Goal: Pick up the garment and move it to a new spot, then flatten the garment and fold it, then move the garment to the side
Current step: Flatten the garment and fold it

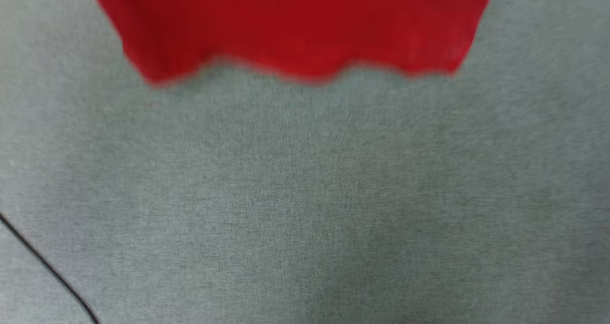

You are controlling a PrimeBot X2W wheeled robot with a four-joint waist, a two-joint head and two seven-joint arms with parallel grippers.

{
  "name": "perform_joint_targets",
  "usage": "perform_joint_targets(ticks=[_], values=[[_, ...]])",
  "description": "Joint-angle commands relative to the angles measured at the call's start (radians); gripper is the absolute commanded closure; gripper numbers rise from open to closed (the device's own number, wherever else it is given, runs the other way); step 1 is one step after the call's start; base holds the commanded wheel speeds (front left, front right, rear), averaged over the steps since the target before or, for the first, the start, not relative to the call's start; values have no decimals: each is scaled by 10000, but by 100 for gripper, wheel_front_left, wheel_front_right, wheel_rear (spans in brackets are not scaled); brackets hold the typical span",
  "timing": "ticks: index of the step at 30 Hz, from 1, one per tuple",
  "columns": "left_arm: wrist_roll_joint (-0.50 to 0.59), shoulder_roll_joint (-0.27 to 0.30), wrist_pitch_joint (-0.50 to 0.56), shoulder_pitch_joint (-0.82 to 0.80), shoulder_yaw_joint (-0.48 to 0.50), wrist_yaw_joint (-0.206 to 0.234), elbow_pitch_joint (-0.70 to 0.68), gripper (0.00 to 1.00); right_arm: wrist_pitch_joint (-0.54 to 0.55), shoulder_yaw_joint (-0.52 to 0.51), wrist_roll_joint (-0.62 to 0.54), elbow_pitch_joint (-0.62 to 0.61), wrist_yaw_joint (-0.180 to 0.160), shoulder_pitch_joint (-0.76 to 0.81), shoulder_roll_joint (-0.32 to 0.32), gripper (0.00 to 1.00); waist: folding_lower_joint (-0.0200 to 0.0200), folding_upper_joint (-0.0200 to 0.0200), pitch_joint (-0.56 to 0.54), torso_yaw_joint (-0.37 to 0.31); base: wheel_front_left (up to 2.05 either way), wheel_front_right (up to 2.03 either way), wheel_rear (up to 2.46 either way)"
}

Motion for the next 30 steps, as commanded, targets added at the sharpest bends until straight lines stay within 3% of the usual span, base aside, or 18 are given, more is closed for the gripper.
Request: perform_joint_targets(ticks=[1,8,15,21,30], values=[[167,-155,-270,-854,-171,-92,597,100,-316,42,-236,481,-6,-716,108,100,-2,0,955,164,0,0,0],[940,-670,-1513,-3541,-936,-407,3230,100,-1798,-316,-1277,2792,-7,-2879,906,100,-2,0,1825,100,0,0,0],[1226,-1058,-2568,-4380,-1602,-700,5336,100,-2857,-263,-2013,4537,-7,-3551,1319,100,-2,0,2189,31,0,0,0],[1009,-1413,-3199,-3438,-2221,-847,6149,100,-3400,179,-1997,5443,-7,-2741,1384,100,-2,0,2242,44,0,0,0],[780,-1940,-3730,-665,-2684,-884,6050,100,-3884,696,-1653,5984,-7,-719,1279,100,-2,0,1605,191,0,0,0]])
